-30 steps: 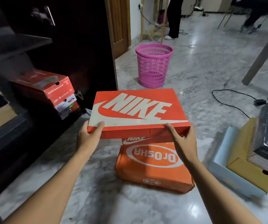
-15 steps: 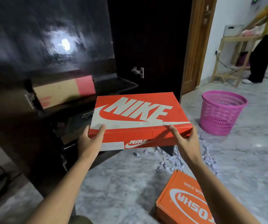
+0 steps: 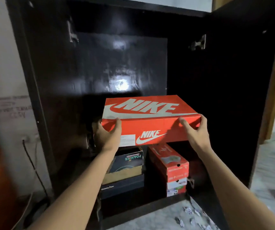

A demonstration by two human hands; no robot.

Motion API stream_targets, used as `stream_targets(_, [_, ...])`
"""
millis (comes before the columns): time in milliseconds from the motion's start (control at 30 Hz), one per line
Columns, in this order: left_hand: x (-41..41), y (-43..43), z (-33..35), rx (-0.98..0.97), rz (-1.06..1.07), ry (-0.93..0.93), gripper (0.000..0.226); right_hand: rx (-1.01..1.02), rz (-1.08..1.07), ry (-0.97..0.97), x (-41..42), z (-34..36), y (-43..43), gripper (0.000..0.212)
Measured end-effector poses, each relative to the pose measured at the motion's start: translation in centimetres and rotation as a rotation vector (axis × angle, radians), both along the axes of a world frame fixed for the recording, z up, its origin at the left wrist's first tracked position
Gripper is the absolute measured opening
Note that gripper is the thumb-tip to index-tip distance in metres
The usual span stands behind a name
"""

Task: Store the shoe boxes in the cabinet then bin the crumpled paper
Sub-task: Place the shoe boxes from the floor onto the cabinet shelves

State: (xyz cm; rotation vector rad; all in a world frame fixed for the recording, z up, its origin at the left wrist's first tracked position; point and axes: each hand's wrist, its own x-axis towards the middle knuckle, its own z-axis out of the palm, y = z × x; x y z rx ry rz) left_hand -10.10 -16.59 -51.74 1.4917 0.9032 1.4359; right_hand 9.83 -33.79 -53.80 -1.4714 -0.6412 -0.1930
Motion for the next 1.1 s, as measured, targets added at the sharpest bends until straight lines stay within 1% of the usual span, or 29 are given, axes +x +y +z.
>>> stream_targets(67, [1.7, 2.4, 0.9, -0.012, 0.092, 0.002, 0.07, -0.006, 0.041, 0.009, 2.2, 1.2, 3.2, 0.086])
stream_targets(200, [4.4, 7.1, 2.1, -0.076, 0.232, 0.068, 0.054, -0.062, 0.123, 0.023, 6.4, 2.1, 9.6, 0.098])
stream_targets(300, [5.8, 10.5, 2.4, -0.099, 0.318, 0.107, 0.054, -0.105, 0.16, 0.031, 8.3, 2.0, 14.0, 0.087])
stream_targets(367, [6.5, 13.1, 2.1, -0.099, 0.328, 0.165, 0.057, -0.136, 0.16, 0.032, 8.9, 1.8, 16.4, 0.076])
stream_targets(433, [7.2, 15.5, 1.8, -0.059, 0.325, 0.233, 0.061, -0.159, 0.138, 0.023, 9.7, 1.7, 18.6, 0.072])
stream_targets(500, [7.8, 16.9, 1.5, 0.025, 0.358, 0.317, 0.067, -0.189, 0.139, 0.006, 10.0, 1.7, 20.6, 0.076])
stream_targets(533, [8.1, 17.2, 1.2, 0.1, 0.395, 0.393, 0.069, -0.204, 0.142, -0.008, 10.0, 1.8, 21.4, 0.078])
stream_targets(633, [9.2, 17.1, -0.2, 0.473, 0.513, 0.621, 0.066, -0.282, 0.113, -0.066, 9.4, 1.4, 23.3, 0.089])
stream_targets(667, [9.5, 17.1, -0.6, 0.563, 0.513, 0.703, 0.065, -0.287, 0.065, -0.089, 8.9, 1.1, 23.6, 0.089])
stream_targets(700, [9.6, 17.2, -0.9, 0.592, 0.477, 0.801, 0.064, -0.28, 0.005, -0.118, 8.4, 0.7, 23.9, 0.087])
stream_targets(733, [9.7, 17.5, -1.2, 0.574, 0.43, 0.894, 0.063, -0.26, -0.028, -0.141, 8.1, 0.1, 24.3, 0.083])
stream_targets(800, [9.6, 18.4, -1.5, 0.502, 0.347, 0.994, 0.066, -0.281, 0.017, -0.141, 7.8, -0.8, 25.2, 0.077])
stream_targets(900, [9.5, 20.2, -1.1, 0.413, 0.236, 0.975, 0.07, -0.419, 0.22, -0.124, 8.7, -1.2, 26.5, 0.075])
stream_targets(967, [9.3, 21.5, -0.2, 0.274, 0.117, 0.963, 0.069, -0.464, 0.345, -0.1, 9.1, -0.6, 27.0, 0.054])
stream_targets(1000, [9.1, 22.0, 0.2, 0.205, 0.061, 0.965, 0.068, -0.483, 0.386, -0.088, 9.1, -0.4, 26.9, 0.048])
stream_targets(1033, [8.9, 22.3, 0.4, 0.161, 0.024, 0.975, 0.068, -0.492, 0.384, -0.08, 9.2, -0.2, 26.9, 0.051])
stream_targets(1100, [8.5, 22.3, 0.7, 0.156, 0.008, 0.983, 0.067, -0.478, 0.356, -0.081, 9.2, 0.2, 26.4, 0.059])
